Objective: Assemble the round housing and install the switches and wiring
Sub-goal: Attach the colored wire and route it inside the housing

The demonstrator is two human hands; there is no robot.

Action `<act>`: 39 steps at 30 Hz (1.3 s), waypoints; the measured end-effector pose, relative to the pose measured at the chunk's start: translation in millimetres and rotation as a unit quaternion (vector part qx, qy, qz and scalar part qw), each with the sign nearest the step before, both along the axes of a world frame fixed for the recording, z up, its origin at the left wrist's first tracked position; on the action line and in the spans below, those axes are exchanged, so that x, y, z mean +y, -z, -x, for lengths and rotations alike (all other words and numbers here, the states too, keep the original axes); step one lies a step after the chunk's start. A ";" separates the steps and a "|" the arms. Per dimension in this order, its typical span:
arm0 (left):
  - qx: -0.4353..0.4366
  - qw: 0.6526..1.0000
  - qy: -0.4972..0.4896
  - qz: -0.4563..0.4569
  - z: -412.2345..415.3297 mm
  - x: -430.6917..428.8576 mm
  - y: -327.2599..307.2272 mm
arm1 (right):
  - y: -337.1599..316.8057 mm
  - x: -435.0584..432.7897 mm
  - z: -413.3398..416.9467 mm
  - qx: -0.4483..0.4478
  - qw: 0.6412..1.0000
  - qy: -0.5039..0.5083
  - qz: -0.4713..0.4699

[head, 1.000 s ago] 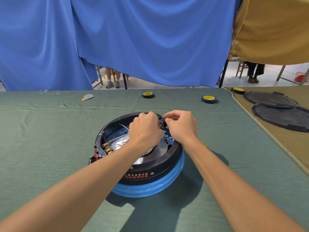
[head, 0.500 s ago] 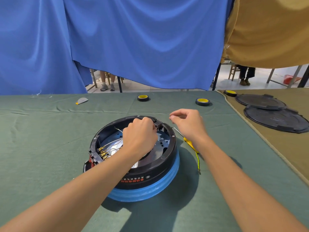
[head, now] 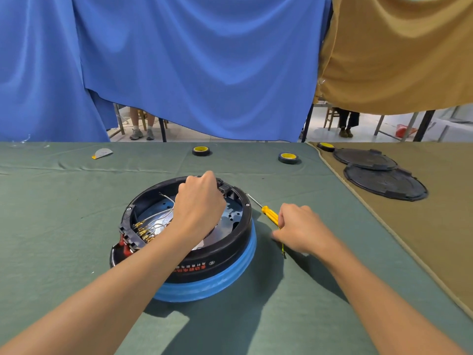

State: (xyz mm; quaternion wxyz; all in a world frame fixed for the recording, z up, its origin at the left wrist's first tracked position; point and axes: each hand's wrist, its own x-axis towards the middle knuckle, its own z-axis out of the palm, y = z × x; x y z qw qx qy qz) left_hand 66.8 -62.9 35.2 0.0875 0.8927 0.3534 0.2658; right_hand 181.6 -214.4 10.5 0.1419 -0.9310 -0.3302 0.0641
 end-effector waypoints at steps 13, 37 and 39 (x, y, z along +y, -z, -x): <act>-0.002 0.995 0.002 -0.098 3.3 -1.5 3.0 | -7.9 9.7 23.4 -0.089 0.987 -0.045 0.129; -0.201 0.882 0.307 -0.296 4.4 -2.8 -1.2 | -59.0 14.2 -2.4 0.568 0.714 -0.148 -0.382; -0.202 0.883 0.293 -0.306 4.6 -1.8 -0.9 | -57.9 16.1 -4.6 0.572 0.711 -0.149 -0.381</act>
